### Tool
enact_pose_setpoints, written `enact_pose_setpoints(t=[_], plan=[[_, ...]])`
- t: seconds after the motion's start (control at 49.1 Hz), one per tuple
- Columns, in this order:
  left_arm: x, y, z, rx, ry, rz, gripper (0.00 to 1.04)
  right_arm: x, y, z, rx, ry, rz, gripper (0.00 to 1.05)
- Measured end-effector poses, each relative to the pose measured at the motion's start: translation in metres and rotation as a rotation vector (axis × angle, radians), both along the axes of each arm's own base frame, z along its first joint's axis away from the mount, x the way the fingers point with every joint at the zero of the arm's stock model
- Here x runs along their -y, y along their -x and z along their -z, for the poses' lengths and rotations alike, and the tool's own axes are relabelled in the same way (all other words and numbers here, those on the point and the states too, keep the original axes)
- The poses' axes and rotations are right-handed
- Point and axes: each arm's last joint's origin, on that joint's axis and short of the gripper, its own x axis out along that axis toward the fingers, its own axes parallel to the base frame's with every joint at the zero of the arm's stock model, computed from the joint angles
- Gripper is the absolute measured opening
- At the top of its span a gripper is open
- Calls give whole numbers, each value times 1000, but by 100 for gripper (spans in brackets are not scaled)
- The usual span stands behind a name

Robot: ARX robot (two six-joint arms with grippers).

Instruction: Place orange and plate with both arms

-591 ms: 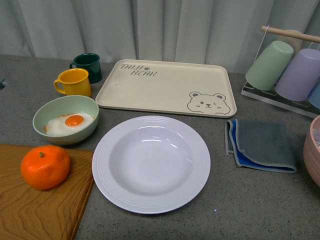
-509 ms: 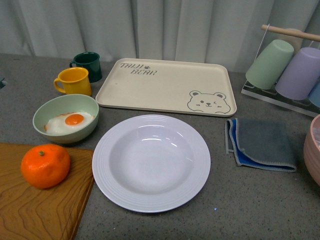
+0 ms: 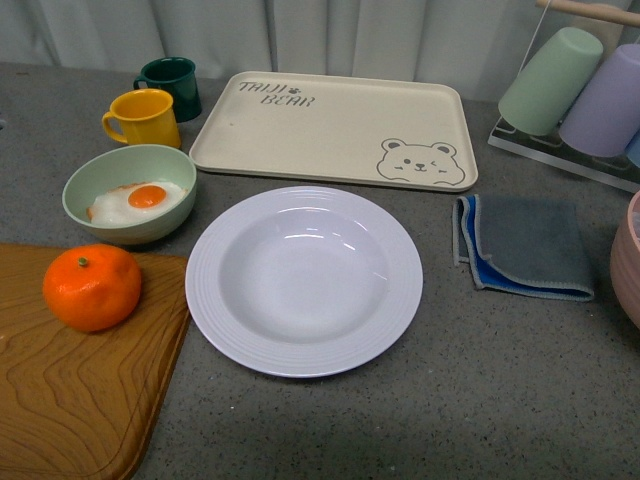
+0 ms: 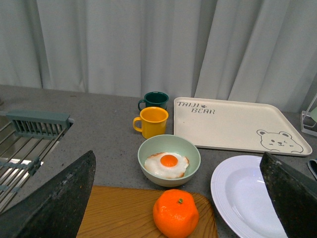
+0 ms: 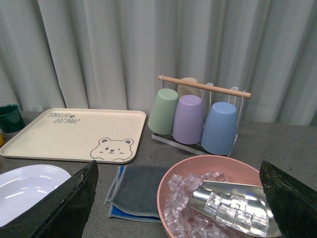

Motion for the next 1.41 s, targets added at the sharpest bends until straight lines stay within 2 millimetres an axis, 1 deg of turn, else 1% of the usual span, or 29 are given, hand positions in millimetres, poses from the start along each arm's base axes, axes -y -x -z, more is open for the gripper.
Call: enact_pose_setpoints(t=[1.405], plan=[[0,0,0,0,0,0,98,0,0,0,0,0,0,95]])
